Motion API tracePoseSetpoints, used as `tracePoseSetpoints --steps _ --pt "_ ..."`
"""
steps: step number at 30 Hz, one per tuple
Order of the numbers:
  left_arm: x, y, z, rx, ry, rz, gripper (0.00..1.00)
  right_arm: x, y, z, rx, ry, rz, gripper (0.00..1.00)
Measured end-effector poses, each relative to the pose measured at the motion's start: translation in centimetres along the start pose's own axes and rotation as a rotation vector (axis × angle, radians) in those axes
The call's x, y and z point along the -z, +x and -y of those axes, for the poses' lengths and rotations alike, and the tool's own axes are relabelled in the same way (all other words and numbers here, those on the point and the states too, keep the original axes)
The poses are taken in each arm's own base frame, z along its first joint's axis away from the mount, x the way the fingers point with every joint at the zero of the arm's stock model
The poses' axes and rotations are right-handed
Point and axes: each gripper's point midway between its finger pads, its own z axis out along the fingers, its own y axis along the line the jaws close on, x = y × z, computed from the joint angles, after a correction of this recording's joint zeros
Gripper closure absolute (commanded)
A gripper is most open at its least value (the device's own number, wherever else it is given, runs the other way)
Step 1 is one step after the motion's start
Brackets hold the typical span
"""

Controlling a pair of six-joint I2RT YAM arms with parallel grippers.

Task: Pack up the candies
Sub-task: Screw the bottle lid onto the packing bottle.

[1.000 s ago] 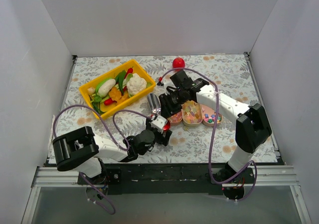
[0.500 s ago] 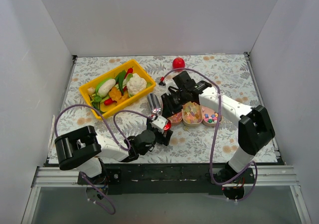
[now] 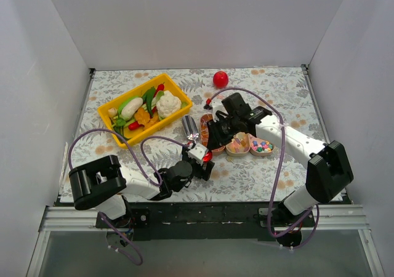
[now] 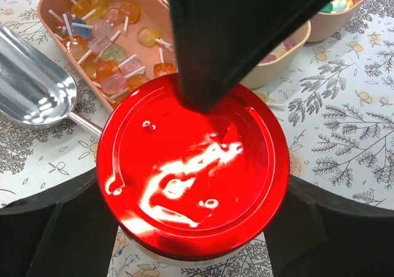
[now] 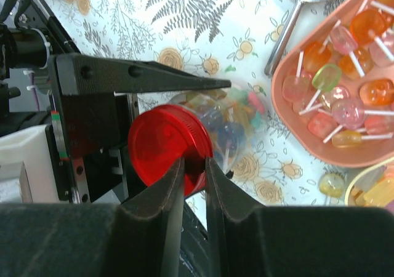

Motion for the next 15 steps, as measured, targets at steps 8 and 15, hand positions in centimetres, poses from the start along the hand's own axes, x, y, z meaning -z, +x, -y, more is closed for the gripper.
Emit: tracePoseSetpoints --steps 8,15 --pt "-0.5 0.0 0.2 0.000 -0.007 -0.005 0.25 1.4 1.6 0.2 -0.012 0.045 -0.045 0.77" --pt "-0.7 -0.1 0.2 0.002 -0.014 -0.006 0.25 2.6 0.2 0.2 -0.051 0.079 -0.010 0.58"
